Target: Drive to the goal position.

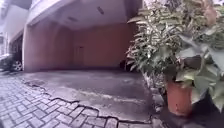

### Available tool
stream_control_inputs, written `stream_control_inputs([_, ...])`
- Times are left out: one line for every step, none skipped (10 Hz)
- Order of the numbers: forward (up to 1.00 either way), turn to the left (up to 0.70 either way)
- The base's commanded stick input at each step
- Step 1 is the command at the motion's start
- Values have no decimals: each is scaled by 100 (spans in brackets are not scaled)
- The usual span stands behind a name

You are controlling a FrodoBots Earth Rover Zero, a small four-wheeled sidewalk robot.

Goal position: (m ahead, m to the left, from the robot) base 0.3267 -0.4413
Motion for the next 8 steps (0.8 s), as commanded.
stream_control_inputs([47,0])
stream_control_inputs([51,0])
stream_control_inputs([25,0])
stream_control_inputs([0,0])
stream_control_inputs([0,0])
stream_control_inputs([0,0])
stream_control_inputs([0,0])
stream_control_inputs([0,0])
